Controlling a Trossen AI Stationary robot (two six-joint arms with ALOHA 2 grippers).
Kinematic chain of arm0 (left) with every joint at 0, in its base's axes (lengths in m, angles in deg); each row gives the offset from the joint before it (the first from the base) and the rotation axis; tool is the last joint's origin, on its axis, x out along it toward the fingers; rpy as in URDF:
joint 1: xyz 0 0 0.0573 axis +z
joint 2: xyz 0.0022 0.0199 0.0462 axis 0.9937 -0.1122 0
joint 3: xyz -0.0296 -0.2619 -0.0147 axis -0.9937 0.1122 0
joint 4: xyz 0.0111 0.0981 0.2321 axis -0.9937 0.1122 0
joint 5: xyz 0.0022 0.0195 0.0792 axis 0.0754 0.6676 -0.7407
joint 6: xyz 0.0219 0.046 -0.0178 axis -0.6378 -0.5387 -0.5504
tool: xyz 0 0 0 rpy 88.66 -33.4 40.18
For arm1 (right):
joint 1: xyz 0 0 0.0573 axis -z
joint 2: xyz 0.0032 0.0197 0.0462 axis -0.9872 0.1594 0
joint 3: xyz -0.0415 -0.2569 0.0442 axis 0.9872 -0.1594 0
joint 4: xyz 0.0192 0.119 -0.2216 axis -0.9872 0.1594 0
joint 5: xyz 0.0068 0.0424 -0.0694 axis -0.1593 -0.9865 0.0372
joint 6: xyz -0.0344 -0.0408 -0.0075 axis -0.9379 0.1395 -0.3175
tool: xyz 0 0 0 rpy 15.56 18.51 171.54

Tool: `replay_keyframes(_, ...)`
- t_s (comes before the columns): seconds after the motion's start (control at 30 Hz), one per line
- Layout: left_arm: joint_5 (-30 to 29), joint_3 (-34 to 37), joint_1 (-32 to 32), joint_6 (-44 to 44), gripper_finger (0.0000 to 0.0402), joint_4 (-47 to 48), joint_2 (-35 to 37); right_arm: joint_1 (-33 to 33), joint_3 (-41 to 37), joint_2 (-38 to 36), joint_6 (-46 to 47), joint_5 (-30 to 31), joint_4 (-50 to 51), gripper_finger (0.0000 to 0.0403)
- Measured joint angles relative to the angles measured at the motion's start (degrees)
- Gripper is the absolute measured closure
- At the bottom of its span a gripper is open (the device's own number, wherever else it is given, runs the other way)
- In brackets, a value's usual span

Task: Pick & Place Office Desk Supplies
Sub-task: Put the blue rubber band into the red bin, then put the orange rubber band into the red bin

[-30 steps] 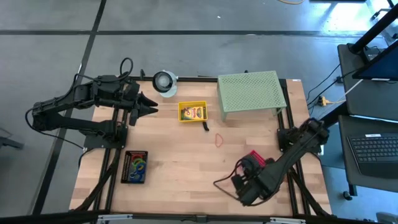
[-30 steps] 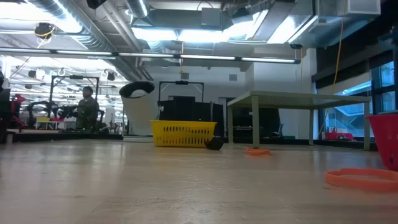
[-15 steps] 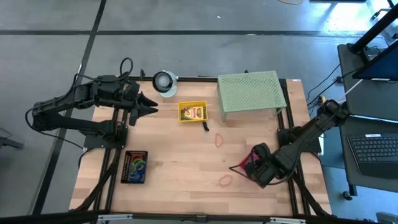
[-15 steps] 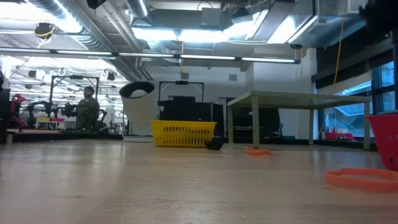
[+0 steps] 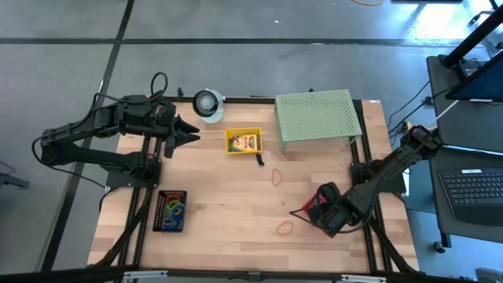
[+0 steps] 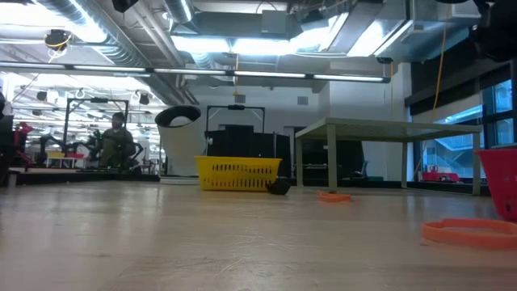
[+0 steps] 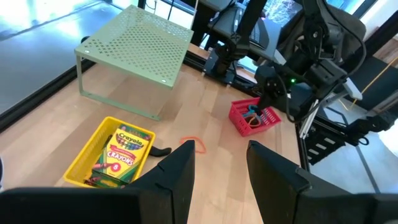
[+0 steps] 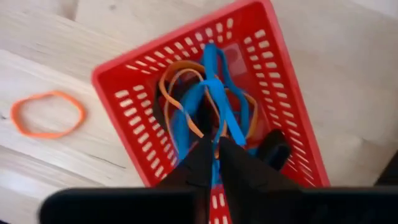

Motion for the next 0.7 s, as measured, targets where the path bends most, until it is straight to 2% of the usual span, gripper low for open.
replay_keyframes(0.17, -0.02, 0.00, -0.01, 0.00, 0.0261, 0.00, 0.00, 0.00, 0.00, 0.06, 0.01, -0.31, 0.31, 0.0318)
replay_keyframes(0.43, -0.02, 0.00, 0.02, 0.00, 0.0261, 0.00, -0.02, -0.43, 0.22, -0.06, -0.36, -0.89, 0.24, 0.0203)
replay_keyframes(0.57, -0.02, 0.00, 0.01, -0.01, 0.0261, 0.02, -0.02, -0.58, 3.12, -0.16, -2.19, 2.30, 1.10, 0.0178)
replay_keyframes(0.7, -0.02, 0.00, 0.02, -0.02, 0.0261, 0.02, 0.00, 0.68, 6.97, 0.23, -14.98, 4.16, -4.68, 0.0178)
